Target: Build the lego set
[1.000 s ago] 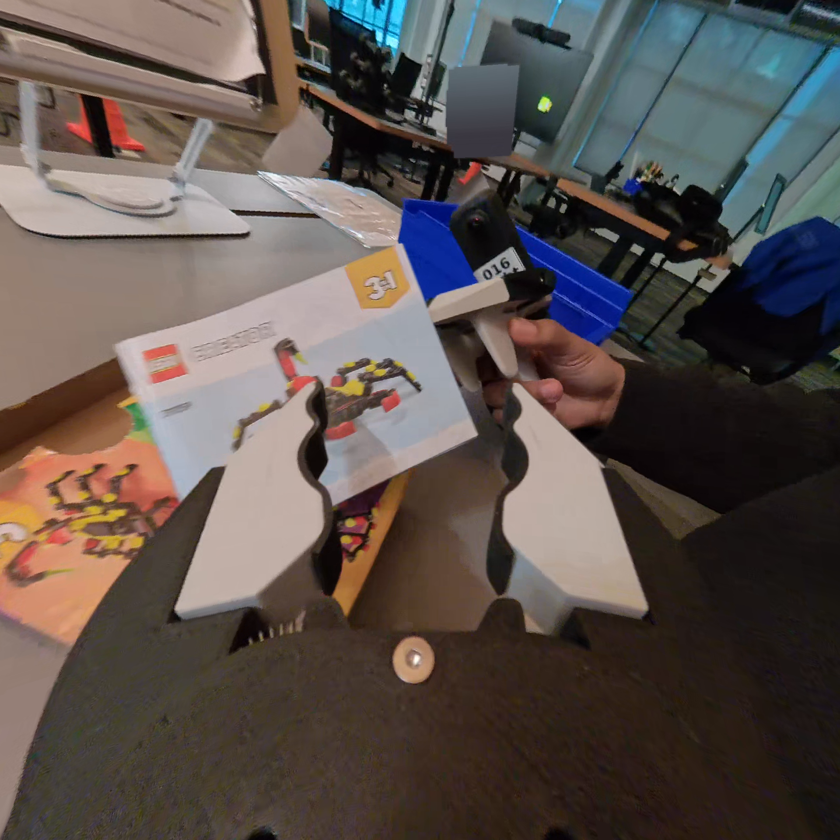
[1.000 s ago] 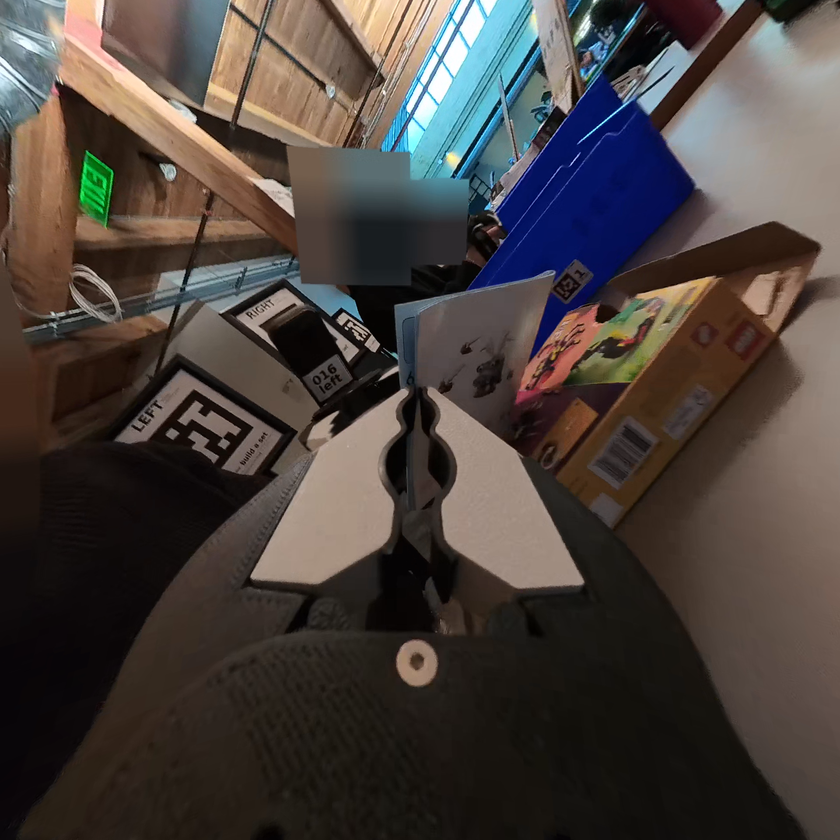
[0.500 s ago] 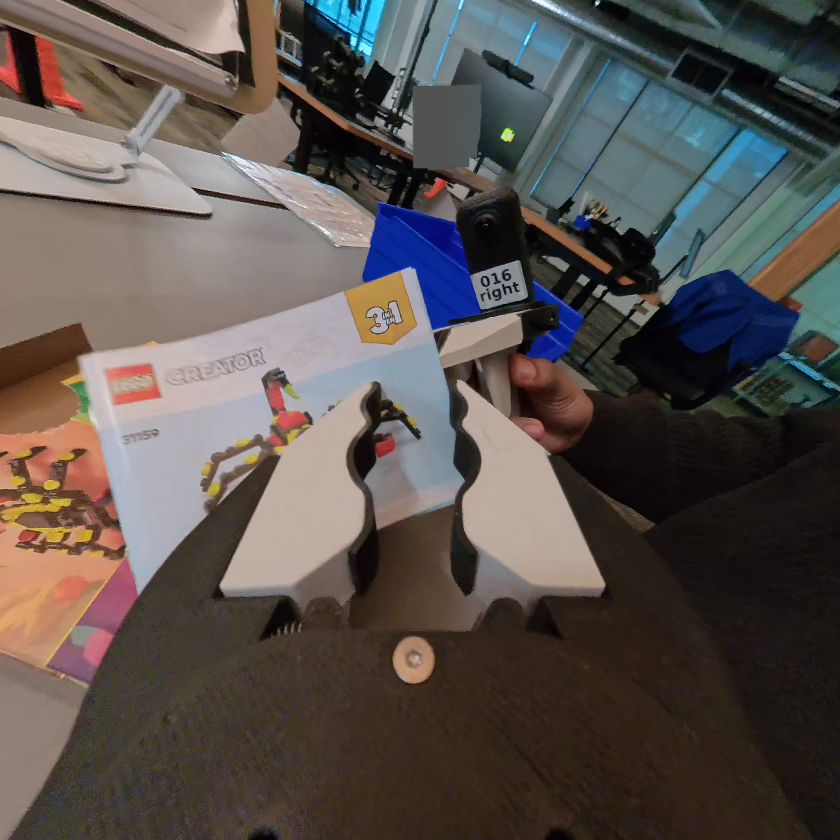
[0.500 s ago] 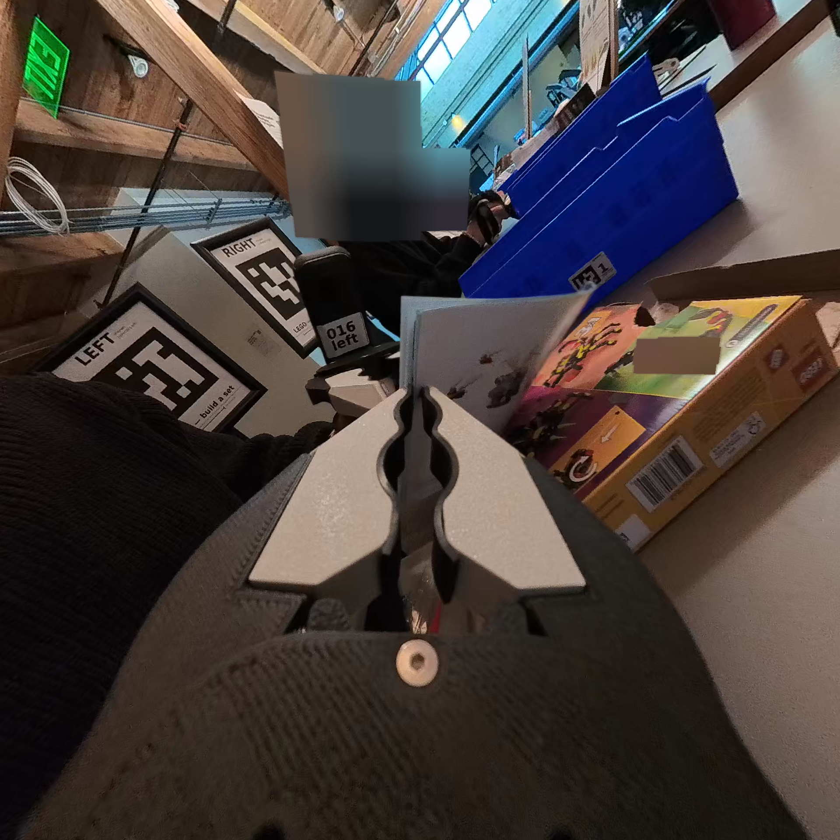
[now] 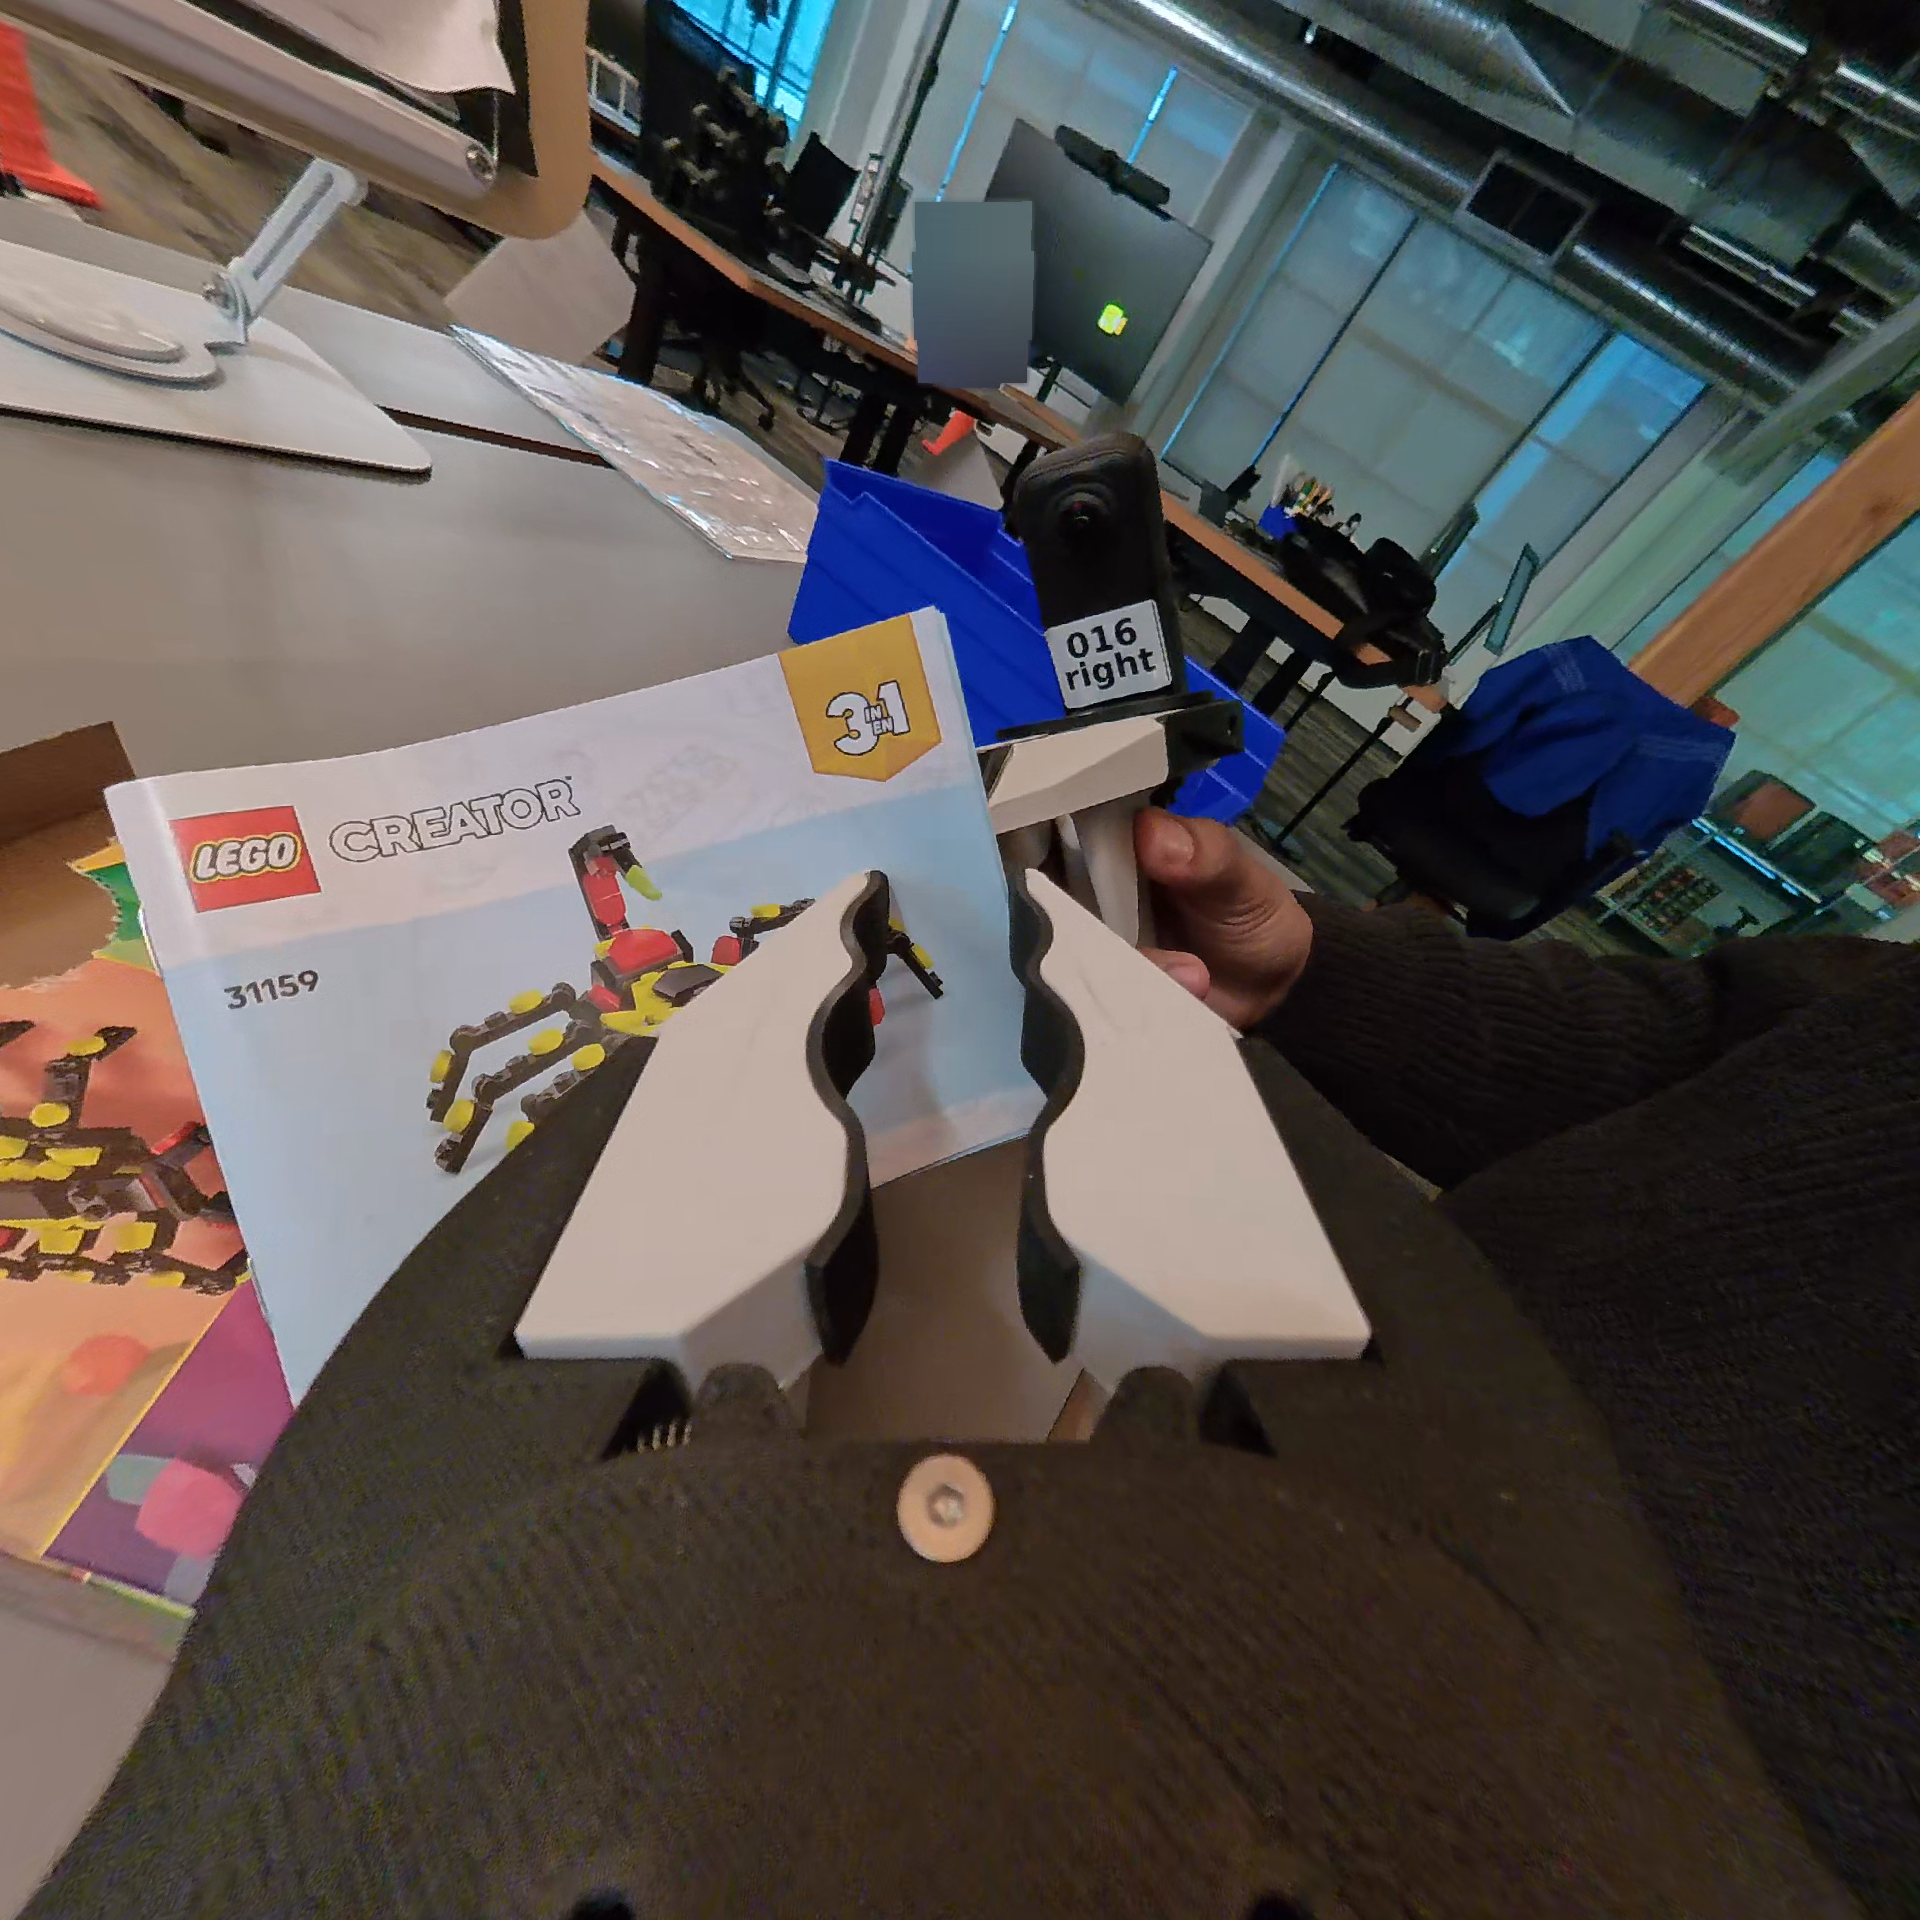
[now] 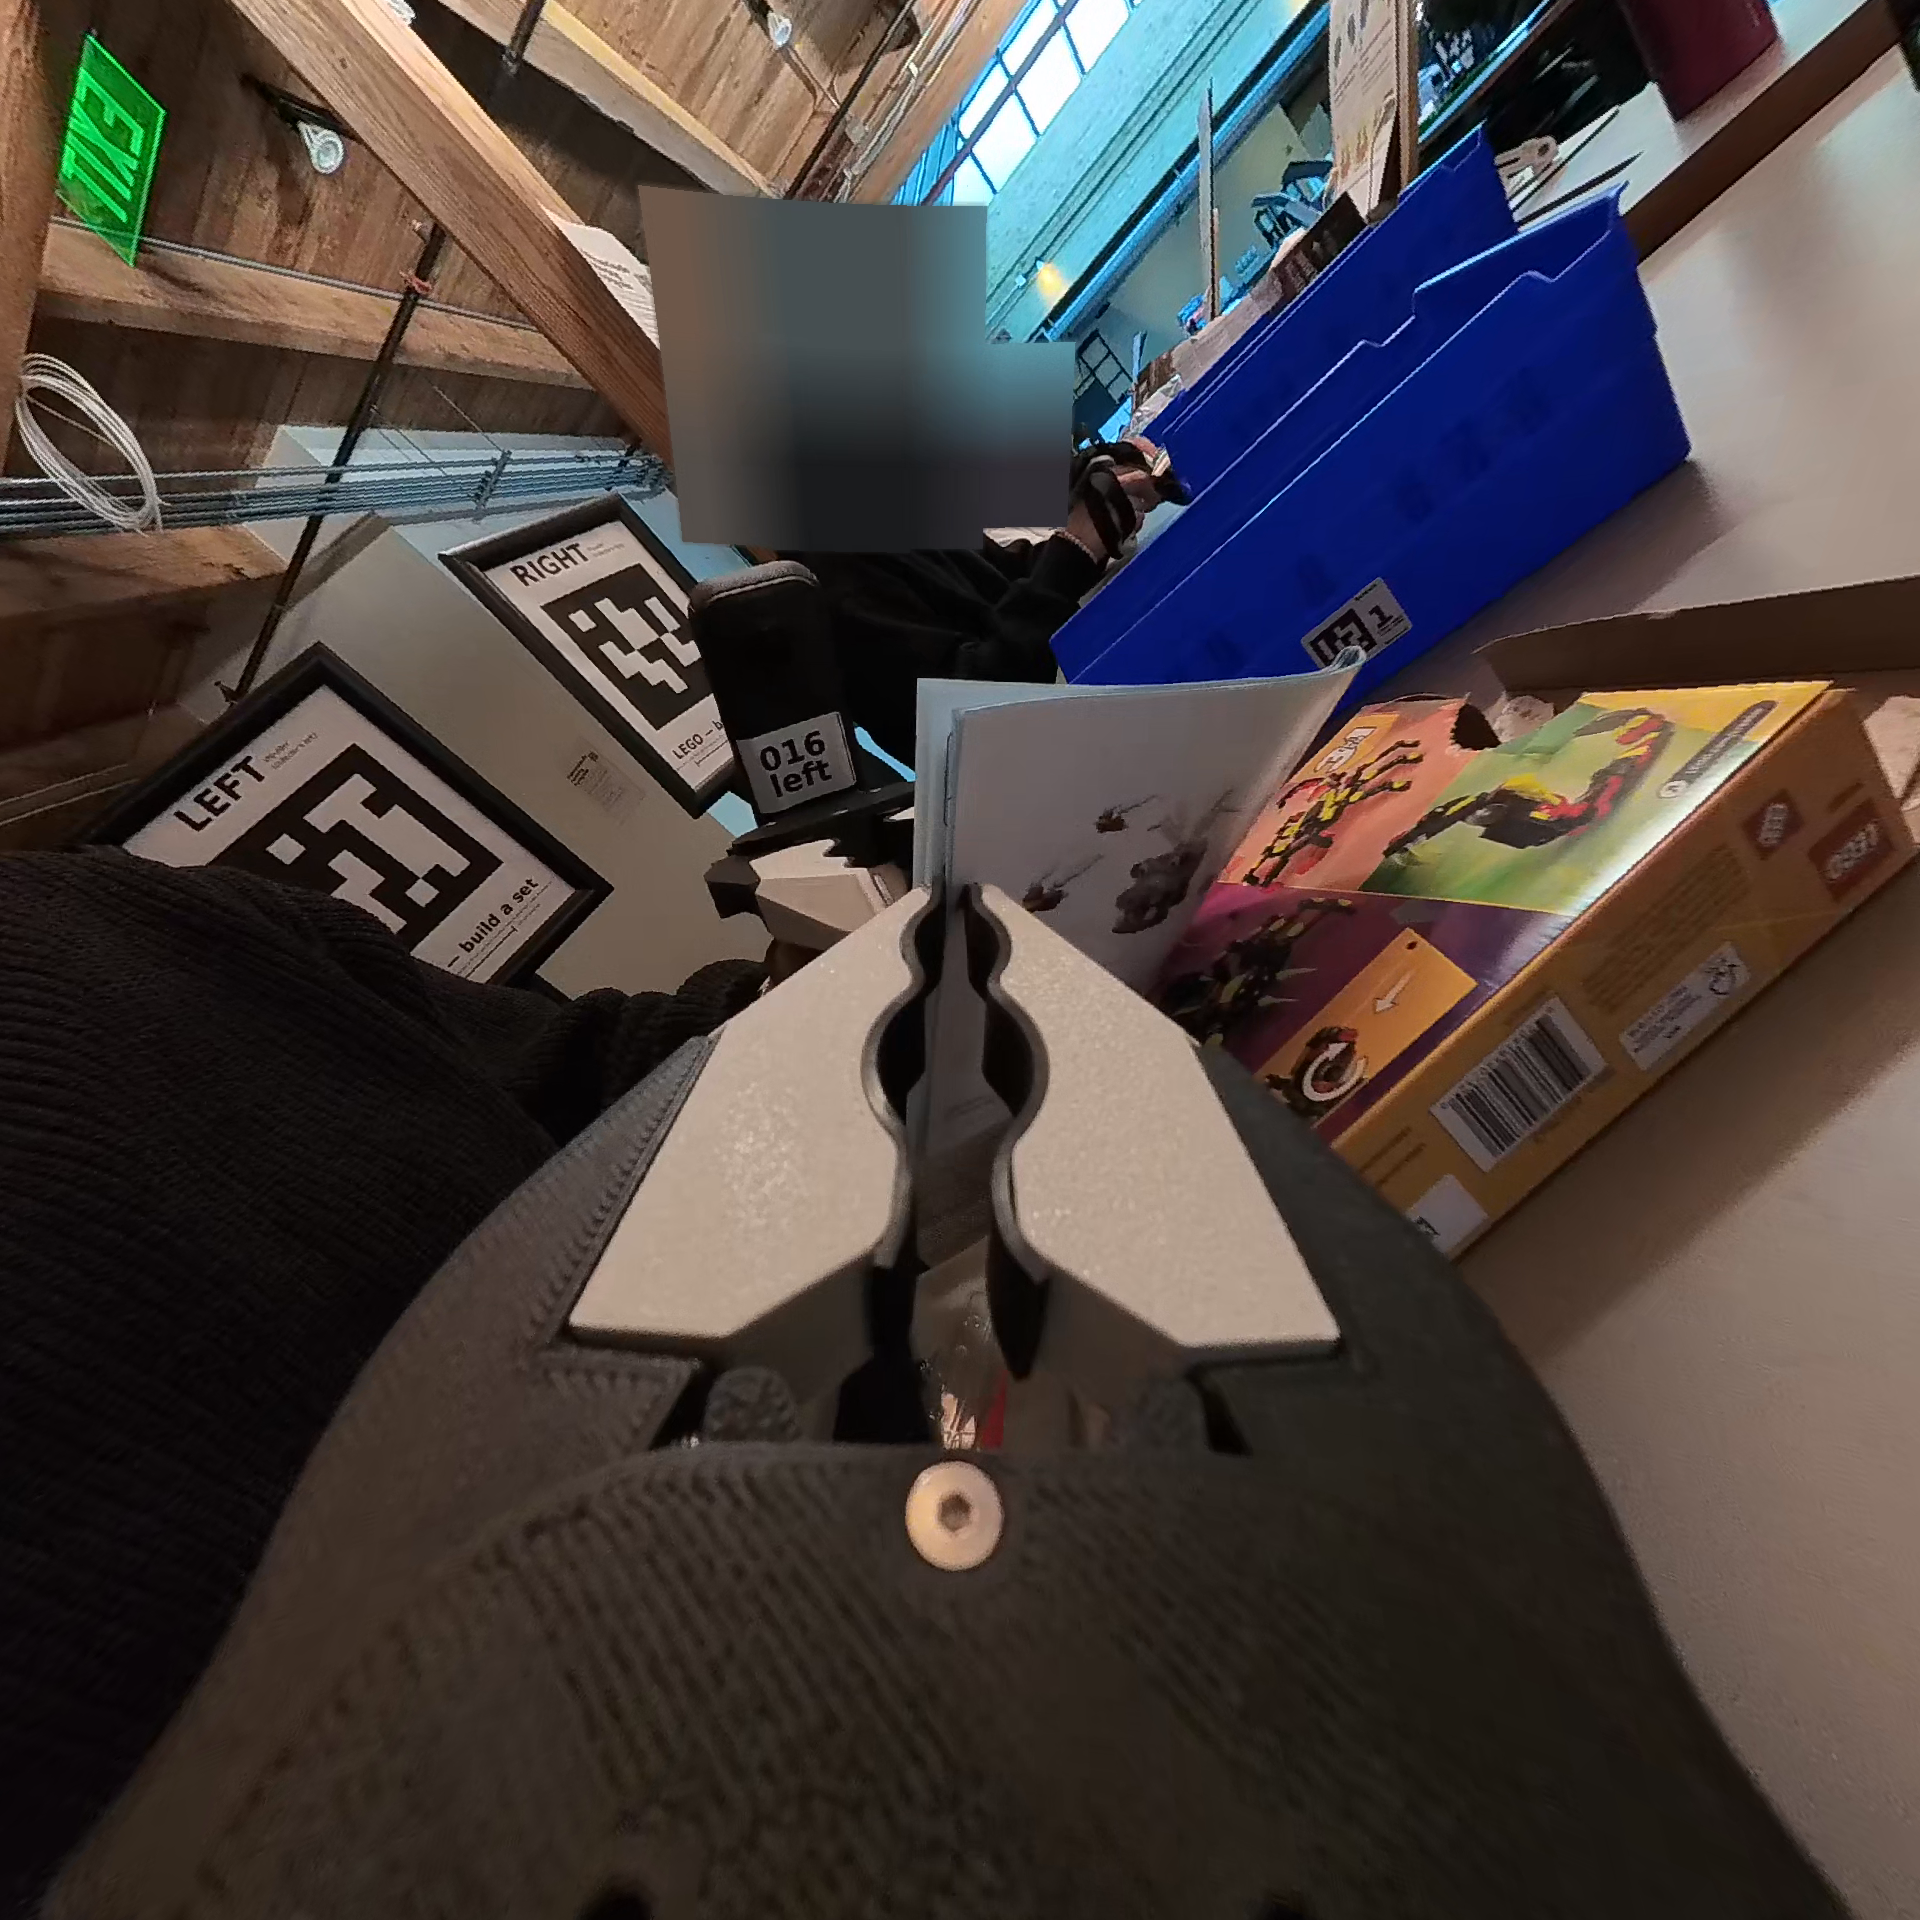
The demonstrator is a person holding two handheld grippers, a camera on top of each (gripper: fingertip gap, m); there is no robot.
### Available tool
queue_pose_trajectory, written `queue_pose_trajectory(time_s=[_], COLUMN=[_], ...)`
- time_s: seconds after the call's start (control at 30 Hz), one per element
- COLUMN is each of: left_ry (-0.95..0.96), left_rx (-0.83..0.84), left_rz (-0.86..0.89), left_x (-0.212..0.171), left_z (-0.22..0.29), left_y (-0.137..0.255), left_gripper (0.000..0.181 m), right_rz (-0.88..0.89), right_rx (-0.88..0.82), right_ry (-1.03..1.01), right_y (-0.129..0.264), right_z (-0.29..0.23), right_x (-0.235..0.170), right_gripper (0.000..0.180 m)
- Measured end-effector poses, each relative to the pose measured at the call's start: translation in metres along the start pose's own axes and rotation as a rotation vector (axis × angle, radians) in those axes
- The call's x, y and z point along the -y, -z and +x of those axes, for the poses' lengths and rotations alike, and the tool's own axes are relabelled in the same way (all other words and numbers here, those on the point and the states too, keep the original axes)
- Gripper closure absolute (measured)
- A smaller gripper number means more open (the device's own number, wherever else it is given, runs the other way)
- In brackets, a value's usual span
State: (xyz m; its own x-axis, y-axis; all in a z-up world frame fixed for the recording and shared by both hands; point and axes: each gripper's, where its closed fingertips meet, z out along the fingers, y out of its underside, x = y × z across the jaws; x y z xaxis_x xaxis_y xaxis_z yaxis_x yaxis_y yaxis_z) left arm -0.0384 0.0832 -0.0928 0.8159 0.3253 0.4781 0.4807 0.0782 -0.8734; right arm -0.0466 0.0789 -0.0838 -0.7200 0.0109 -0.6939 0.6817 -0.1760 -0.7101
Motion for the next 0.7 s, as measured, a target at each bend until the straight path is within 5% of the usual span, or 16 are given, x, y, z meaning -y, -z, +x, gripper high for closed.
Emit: queue_pose_trajectory(time_s=[0.4,0.53,0.7], left_ry=[-0.001,-0.019,-0.03], left_rx=[0.0,0.015,0.024], left_rz=[-0.005,0.009,0.039], left_x=[-0.001,0.002,0.009], left_z=[0.0,-0.002,-0.007], left_y=[0.0,0.002,0.009], left_gripper=[0.16,0.179,0.181], right_rz=[-0.001,0.005,0.016], right_rx=[-0.002,-0.01,-0.034], right_ry=[-0.002,-0.01,-0.035], right_y=[0.0,0.002,0.007], right_z=[0.001,0.003,0.01], right_x=[0.0,0.001,0.004], right_gripper=[0.178,0.178,0.178])
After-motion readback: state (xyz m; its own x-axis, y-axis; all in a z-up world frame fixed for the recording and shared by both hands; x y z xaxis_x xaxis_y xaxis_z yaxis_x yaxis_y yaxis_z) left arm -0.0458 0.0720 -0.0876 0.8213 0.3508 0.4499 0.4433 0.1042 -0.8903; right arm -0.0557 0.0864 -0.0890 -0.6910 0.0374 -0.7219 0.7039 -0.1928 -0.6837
